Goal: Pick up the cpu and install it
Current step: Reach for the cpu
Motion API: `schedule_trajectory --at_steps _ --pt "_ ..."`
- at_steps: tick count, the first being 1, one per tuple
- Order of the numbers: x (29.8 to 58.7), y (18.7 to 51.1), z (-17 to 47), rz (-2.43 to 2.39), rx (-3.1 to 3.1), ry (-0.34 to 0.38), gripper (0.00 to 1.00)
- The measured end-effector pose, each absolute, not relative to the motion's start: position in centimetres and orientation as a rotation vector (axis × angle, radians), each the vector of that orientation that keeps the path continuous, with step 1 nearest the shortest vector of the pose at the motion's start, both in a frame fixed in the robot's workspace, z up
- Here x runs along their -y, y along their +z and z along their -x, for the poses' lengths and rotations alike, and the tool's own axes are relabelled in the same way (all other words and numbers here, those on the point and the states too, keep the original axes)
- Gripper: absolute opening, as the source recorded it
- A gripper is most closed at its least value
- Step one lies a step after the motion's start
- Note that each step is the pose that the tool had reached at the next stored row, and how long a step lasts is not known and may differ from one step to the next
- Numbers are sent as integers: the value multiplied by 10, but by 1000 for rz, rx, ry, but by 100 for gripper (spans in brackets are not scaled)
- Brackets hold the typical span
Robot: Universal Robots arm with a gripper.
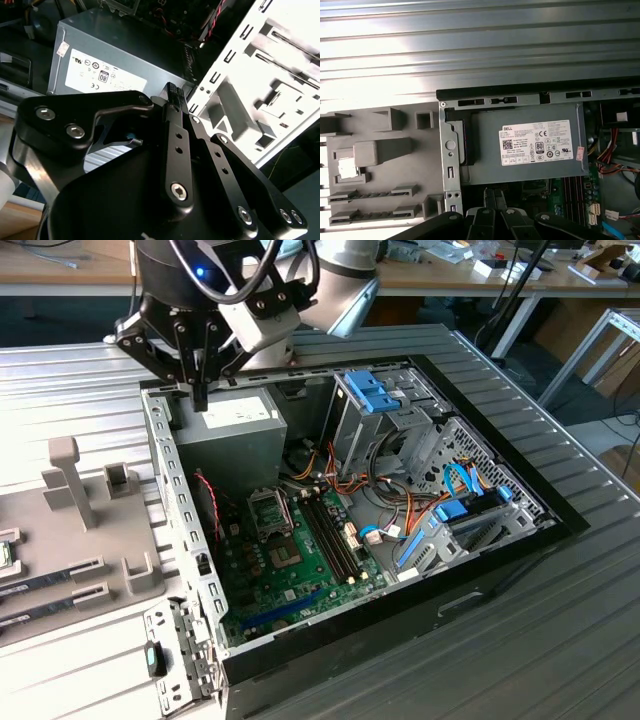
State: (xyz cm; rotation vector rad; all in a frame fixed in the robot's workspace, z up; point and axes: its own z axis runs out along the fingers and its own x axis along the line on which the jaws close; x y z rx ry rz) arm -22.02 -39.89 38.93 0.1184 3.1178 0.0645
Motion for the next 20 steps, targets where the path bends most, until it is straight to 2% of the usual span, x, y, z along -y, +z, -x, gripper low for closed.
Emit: schedule_trajectory --at_steps 20 --pt "399 389 227 -118 -3118 65 11"
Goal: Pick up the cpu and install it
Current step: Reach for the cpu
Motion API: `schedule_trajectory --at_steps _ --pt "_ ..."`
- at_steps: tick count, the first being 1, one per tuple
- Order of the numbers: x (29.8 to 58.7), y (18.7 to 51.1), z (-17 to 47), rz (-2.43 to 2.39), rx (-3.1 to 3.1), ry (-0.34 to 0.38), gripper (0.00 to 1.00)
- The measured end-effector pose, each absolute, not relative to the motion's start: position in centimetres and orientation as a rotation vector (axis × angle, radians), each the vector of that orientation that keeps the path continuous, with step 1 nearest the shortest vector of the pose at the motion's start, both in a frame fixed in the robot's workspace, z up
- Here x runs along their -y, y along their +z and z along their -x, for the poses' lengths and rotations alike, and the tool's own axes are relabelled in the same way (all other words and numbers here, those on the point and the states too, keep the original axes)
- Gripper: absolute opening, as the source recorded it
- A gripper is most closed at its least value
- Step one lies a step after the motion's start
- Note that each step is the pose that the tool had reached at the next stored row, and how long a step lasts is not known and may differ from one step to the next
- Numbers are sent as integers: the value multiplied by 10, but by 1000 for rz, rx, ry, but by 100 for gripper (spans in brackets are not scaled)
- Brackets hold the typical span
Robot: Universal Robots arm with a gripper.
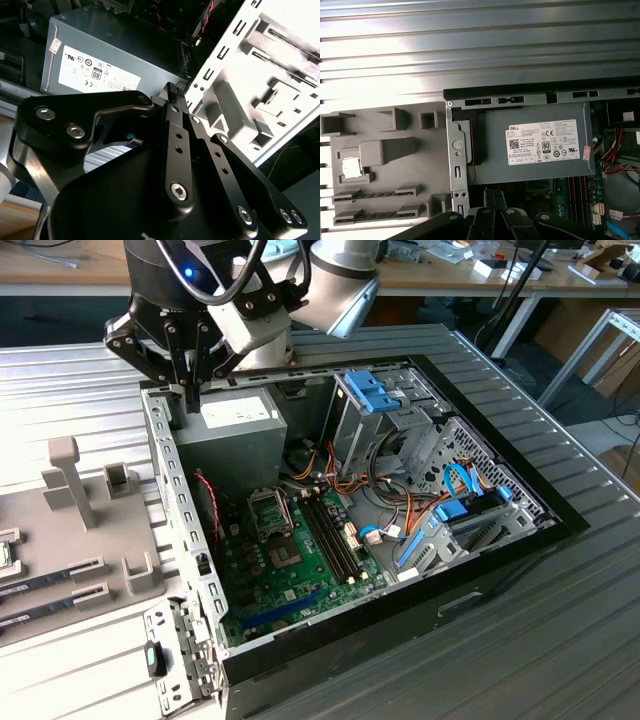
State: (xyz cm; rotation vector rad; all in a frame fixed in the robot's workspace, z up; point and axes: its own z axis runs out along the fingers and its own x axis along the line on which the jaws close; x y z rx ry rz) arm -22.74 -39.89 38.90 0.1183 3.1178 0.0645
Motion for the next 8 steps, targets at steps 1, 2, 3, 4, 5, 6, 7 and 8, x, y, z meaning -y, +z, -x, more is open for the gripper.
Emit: schedule_trajectory --at_steps 1,2,3,4,5,6,7,8 --pt "399 389 228 -118 -3118 65 11" --pt "399 389 228 -118 -3118 65 11" --pt "399 389 229 -118 -3118 64 11" --pt "399 389 229 -118 -3118 64 11" --pt "399 389 229 -118 -3118 65 11" --pt "399 389 230 -118 -3118 64 11" --pt "399 389 230 -118 -3118 65 11" --pt "399 389 231 -118 -3118 65 11"
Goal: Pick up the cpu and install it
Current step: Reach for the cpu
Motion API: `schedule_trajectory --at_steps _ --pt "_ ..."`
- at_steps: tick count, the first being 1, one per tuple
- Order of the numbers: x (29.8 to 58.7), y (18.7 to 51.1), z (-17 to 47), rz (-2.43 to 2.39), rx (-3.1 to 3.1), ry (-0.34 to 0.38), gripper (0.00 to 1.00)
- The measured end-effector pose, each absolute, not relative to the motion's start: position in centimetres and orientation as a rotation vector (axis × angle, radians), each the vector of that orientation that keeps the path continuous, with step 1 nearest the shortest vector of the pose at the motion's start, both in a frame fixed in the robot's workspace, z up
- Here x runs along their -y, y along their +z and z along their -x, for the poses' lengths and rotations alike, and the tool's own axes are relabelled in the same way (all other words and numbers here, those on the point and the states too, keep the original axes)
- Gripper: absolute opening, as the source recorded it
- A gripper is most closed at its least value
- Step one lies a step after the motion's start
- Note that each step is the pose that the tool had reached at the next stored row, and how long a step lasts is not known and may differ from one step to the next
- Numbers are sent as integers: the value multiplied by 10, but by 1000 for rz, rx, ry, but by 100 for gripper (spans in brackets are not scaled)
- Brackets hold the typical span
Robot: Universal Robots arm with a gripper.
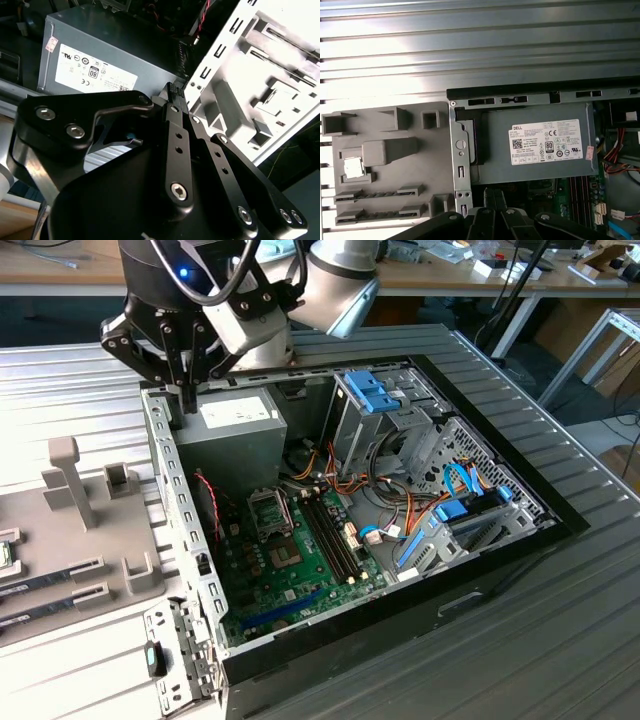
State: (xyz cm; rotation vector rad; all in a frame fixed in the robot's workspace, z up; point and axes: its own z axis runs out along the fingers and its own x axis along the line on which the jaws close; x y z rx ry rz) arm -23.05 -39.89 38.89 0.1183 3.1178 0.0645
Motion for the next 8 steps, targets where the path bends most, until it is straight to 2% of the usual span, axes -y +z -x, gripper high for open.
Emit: schedule_trajectory --at_steps 8 --pt "399 389 233 -118 -3118 64 11"
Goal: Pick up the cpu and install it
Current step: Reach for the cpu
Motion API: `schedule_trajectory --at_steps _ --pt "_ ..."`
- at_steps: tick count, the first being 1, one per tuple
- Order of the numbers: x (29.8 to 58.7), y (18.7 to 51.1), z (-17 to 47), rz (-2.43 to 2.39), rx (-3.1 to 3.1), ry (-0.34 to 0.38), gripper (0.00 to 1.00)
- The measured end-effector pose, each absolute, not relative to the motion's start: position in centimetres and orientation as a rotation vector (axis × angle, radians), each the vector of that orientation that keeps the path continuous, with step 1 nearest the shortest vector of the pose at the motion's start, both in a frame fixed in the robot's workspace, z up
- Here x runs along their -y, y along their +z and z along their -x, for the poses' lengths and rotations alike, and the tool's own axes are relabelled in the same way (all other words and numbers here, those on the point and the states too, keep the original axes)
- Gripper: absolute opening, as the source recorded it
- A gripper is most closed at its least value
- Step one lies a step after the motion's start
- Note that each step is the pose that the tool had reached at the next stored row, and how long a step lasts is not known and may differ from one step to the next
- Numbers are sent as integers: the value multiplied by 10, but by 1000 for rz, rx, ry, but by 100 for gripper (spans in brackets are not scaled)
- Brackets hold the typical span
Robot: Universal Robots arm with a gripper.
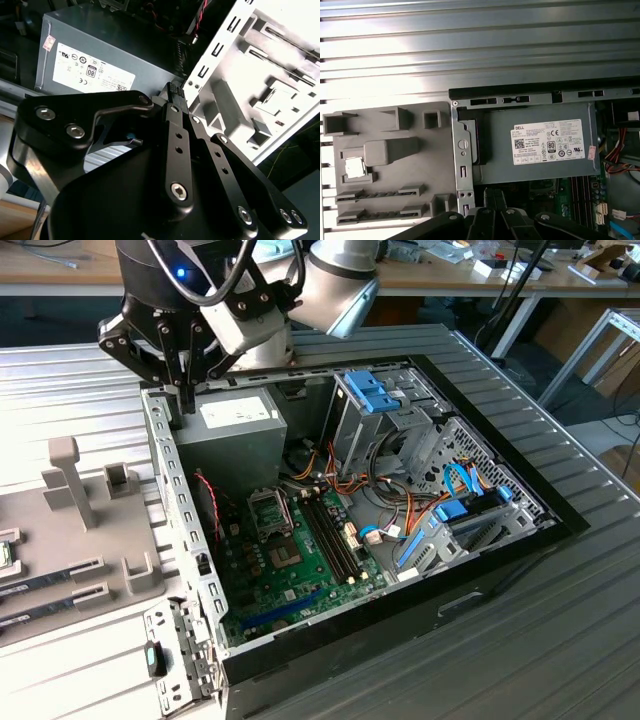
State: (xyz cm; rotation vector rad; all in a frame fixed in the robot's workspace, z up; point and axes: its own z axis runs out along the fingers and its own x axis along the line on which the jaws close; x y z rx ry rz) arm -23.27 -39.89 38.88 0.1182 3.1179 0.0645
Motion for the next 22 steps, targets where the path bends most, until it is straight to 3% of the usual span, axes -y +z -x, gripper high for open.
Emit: schedule_trajectory --at_steps 22 --pt "399 389 239 -118 -3118 65 11"
